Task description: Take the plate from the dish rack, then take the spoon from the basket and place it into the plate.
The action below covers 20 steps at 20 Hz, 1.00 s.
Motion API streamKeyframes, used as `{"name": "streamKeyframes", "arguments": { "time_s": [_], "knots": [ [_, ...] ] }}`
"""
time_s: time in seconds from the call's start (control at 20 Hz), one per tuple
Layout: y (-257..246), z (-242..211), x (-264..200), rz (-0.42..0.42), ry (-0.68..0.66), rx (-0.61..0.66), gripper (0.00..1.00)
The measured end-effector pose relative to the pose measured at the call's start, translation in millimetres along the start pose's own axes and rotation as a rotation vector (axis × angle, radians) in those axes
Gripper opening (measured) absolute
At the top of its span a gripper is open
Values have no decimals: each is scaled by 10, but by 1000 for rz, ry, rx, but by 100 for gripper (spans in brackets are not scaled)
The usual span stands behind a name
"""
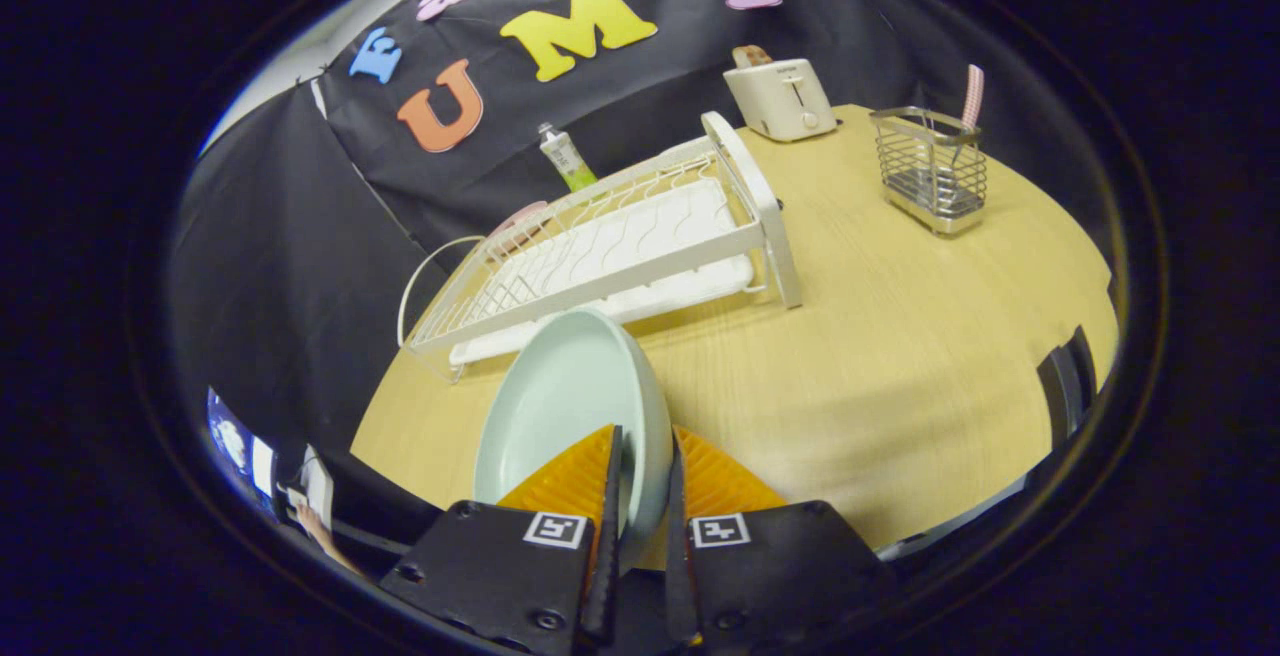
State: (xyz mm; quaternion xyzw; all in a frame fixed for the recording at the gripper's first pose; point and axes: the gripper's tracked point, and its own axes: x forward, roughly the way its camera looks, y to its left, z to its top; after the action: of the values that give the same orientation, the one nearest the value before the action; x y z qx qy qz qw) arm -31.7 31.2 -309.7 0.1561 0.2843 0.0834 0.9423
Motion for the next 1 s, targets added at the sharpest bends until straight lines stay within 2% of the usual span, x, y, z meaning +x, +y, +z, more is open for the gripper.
{"name": "streamKeyframes", "arguments": {
  "time_s": [0.2,0.3,0.35,0.4,0.5,0.6,0.65,0.75,0.95,1.0],
  "knots": [
    [-122,-9,81,-32,-13,-13,33],
    [-275,46,119,-108,-35,-42,37],
    [-373,76,118,-155,-49,-63,36],
    [-400,107,107,-159,-62,-68,33],
    [-383,199,53,-137,-97,-72,34],
    [-518,364,-71,-159,-161,-113,52],
    [-640,486,-143,-188,-204,-128,67],
    [-869,720,-268,-239,-281,-139,84],
    [-1340,1161,-480,-306,-396,-159,100],
    [-1453,1279,-541,-324,-432,-160,100]
  ]
}}
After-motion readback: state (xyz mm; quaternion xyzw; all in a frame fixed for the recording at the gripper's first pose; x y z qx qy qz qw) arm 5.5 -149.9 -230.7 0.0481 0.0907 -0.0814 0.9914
